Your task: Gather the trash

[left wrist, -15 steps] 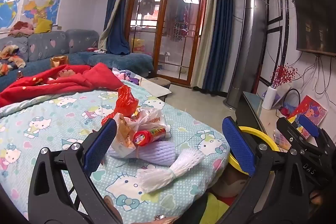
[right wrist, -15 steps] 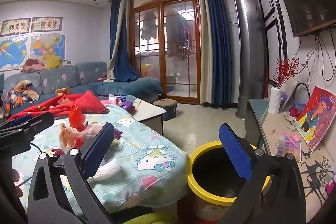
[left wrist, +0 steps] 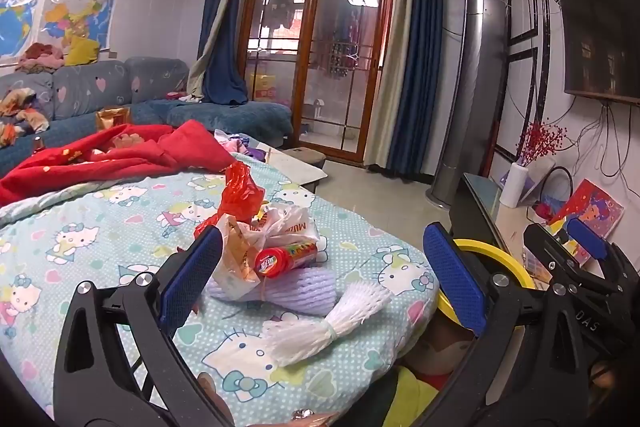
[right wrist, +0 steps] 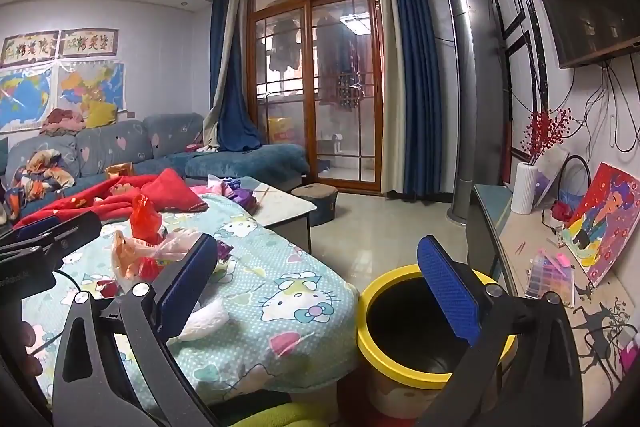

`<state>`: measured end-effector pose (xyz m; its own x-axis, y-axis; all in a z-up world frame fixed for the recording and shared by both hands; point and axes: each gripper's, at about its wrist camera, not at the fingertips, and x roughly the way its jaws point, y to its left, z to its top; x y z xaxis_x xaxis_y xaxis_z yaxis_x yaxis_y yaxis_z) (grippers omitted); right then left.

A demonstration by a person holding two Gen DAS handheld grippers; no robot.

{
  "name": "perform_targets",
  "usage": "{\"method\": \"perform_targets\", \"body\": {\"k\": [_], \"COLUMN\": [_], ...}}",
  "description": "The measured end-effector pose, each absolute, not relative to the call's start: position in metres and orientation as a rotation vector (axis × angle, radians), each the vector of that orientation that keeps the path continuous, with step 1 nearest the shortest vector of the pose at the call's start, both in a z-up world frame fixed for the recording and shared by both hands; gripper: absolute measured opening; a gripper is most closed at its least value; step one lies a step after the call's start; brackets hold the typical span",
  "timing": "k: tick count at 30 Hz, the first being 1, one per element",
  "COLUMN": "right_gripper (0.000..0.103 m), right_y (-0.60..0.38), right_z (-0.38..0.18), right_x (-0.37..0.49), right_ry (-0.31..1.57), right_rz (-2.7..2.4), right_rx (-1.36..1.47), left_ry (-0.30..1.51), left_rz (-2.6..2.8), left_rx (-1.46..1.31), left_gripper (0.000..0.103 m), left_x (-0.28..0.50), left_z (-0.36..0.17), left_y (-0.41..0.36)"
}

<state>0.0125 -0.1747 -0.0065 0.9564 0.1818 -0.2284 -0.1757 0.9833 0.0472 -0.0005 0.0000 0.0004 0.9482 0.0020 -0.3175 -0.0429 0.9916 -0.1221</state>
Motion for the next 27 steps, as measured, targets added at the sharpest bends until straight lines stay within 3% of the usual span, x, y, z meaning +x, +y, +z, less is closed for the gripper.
{"method": "perform_targets", "body": {"k": [27], "right_gripper": [0.097], "right_y": [-0.1628], "right_z": [-0.0066], "right_x": [0.0108], "right_ry": [0.236], "right_rz": [0.176], "right_rx": [0.023], "left_ry": [0.315], "left_rz": [0.027], "left_rx": [-0.115], "left_gripper": [0.092], "left_x": [-0.0042], "left_z": [0.0018], "left_y": [-0.0005]}}
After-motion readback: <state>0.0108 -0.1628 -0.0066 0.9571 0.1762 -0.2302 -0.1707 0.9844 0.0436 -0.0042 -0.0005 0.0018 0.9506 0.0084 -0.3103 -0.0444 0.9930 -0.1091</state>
